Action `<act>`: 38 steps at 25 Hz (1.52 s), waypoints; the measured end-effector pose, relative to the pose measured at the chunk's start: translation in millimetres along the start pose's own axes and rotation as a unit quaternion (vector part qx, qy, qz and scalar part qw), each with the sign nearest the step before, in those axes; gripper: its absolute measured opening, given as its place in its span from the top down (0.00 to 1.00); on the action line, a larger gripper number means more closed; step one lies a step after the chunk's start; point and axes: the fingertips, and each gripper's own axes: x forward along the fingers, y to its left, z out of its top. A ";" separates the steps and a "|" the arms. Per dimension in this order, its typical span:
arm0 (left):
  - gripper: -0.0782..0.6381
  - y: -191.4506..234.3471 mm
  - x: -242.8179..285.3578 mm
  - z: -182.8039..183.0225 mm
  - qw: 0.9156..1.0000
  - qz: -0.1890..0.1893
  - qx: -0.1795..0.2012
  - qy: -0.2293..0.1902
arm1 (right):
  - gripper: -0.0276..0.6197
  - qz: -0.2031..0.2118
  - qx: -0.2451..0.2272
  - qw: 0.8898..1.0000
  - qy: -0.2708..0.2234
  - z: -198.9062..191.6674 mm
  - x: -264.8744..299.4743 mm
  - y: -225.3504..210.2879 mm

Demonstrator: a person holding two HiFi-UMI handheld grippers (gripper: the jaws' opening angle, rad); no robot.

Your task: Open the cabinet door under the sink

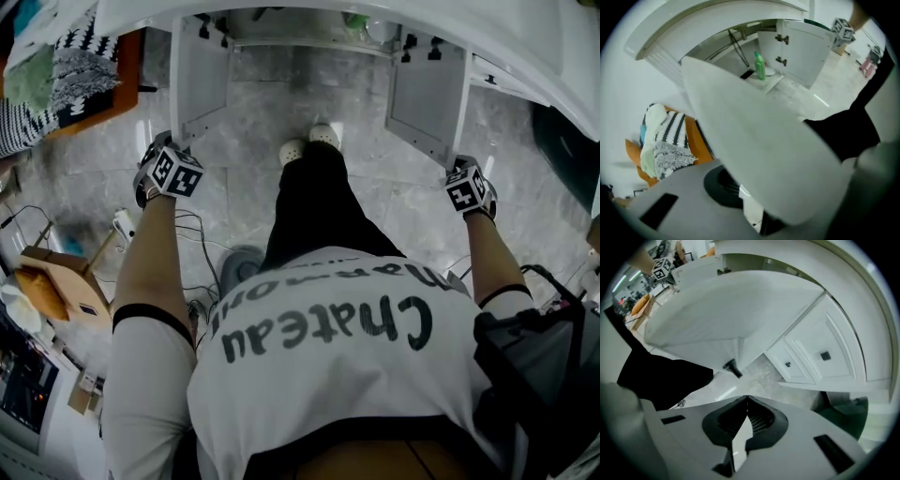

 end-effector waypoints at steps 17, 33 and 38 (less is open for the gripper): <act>0.88 79.9 -141.5 -16.8 0.851 0.076 -0.440 -0.276 | 0.94 -0.064 0.541 0.790 -0.282 2.2 -139.9 -76.8; 0.88 95.1 -360.4 128.2 0.676 -0.068 -0.446 -0.583 | 0.94 0.043 0.420 0.678 -0.602 161.8 -359.1 -87.6; 0.88 60.0 -427.0 160.6 0.661 -0.092 -0.388 -0.636 | 0.94 0.087 0.301 0.694 -0.649 204.1 -429.9 -57.2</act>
